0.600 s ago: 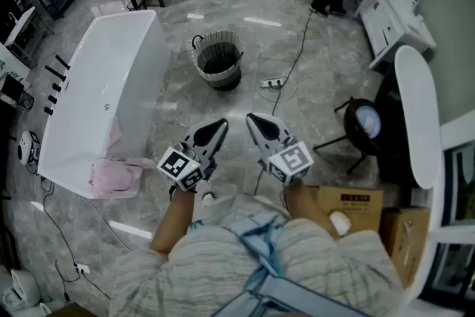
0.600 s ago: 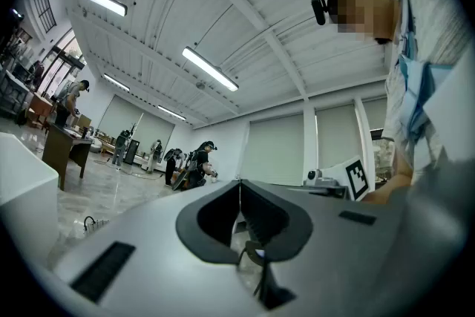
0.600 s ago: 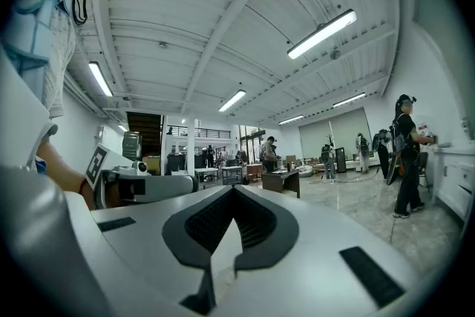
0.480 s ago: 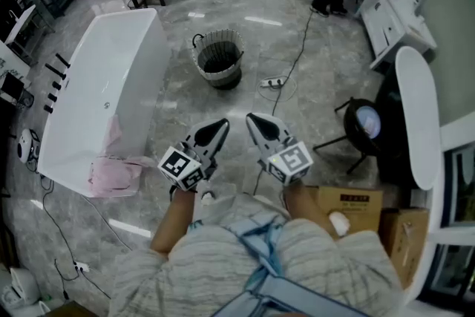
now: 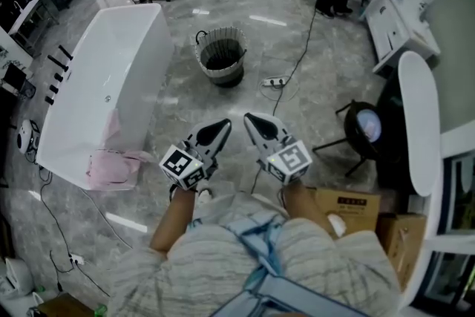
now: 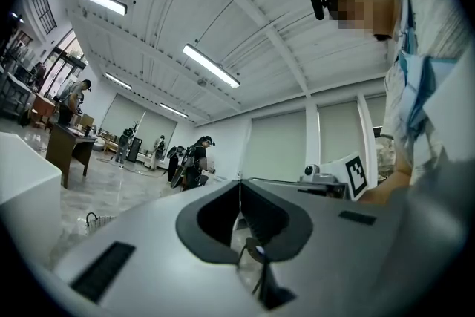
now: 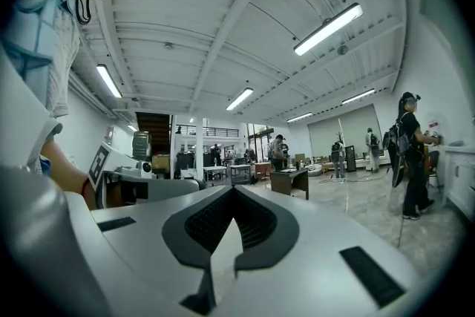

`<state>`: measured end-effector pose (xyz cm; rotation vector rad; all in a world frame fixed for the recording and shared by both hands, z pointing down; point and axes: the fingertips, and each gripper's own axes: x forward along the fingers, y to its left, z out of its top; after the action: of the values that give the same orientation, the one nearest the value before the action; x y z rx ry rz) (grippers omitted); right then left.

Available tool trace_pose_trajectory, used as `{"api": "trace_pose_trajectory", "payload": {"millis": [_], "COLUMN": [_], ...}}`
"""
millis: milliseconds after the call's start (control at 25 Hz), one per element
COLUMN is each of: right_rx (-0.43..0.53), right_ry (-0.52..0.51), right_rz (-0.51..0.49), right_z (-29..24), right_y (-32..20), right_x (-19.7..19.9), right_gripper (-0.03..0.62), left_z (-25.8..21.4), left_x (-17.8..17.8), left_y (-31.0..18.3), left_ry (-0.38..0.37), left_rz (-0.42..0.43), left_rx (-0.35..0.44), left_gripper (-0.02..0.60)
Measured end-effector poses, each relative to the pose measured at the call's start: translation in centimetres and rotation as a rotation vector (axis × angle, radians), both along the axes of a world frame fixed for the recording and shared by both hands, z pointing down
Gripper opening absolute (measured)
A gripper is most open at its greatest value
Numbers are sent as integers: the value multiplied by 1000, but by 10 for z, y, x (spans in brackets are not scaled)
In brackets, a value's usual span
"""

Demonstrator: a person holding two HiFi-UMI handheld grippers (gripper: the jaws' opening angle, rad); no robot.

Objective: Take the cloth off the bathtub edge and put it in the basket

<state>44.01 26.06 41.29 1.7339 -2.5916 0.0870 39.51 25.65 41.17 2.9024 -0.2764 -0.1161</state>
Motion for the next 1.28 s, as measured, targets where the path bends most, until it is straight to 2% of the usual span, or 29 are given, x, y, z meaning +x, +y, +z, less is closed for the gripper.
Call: {"api": "trace_pose_trajectory", "payload": {"millis": [160, 920, 1280], "right_rx": [10, 6, 9], "right_ry": [-28, 3, -1], "right_rz": [-17, -40, -65], "right_z": [-1, 5, 6], "right_y": [1, 11, 2], "right_x": [-3, 13, 9], "right_gripper": [3, 3, 3], "left_z": [4, 14, 14], "left_x": [-1, 21, 12], "left_y": [1, 10, 3], "left_ry": [3, -38, -61], "left_rz": [-1, -19, -49], "left_rx": [7, -20, -5], "left_gripper": [5, 5, 5]}}
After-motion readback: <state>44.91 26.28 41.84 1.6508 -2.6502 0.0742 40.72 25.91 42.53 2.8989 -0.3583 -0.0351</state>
